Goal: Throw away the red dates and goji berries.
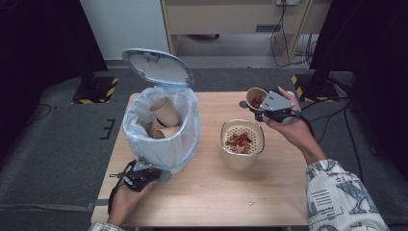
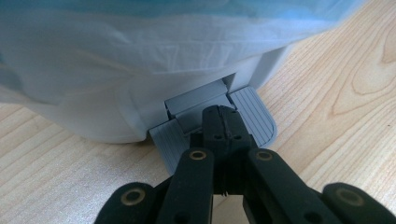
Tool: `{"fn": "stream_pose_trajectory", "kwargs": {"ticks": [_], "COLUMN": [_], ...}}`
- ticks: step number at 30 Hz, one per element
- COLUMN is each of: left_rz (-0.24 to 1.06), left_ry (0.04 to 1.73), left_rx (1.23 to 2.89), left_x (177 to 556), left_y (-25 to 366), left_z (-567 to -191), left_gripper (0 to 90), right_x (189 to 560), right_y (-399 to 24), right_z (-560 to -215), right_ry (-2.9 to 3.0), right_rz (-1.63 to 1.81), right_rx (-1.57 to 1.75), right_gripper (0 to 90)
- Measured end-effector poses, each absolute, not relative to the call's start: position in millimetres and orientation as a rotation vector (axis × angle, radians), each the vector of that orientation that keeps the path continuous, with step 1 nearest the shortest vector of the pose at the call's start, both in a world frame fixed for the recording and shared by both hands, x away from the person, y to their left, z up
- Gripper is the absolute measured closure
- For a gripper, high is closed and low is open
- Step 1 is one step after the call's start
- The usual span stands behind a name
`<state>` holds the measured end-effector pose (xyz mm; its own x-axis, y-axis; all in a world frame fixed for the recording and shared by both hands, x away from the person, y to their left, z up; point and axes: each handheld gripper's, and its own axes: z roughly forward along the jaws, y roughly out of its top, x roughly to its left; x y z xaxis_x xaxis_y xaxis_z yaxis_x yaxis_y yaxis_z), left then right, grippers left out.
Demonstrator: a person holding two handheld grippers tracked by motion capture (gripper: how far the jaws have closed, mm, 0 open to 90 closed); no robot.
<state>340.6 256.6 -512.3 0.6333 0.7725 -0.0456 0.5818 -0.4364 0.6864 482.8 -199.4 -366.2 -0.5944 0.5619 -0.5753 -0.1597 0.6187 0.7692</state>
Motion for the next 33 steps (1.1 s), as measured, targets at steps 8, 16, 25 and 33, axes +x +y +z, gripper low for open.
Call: {"fn": "stream_pose_trajectory", "kwargs": {"ticks": [8,16,25,33], "left_rz": [0.361,0.362,0.362,0.363], "left_ry": [1.052,1.053,1.053,1.053], "left_rx": [2.172,2.172,2.172,2.173], "left_x": [341,341,341,341], "left_y": [257,257,257,256], "left_z": [-512,-512,-512,-512], "left_gripper": [90.0,90.0,90.0,90.0], "right_x": [481,479,474,468], "right_y": [-196,-194,-194,-191], "right_z": [-367,-368,-371,-379], "right_ry": [1.977,1.983,1.980,1.988], "right_rz": [1.038,1.026,0.963,0.893], "right_rx": [0.302,0.287,0.257,0.205], "right_gripper": [33.8,33.7,33.6,33.5]}}
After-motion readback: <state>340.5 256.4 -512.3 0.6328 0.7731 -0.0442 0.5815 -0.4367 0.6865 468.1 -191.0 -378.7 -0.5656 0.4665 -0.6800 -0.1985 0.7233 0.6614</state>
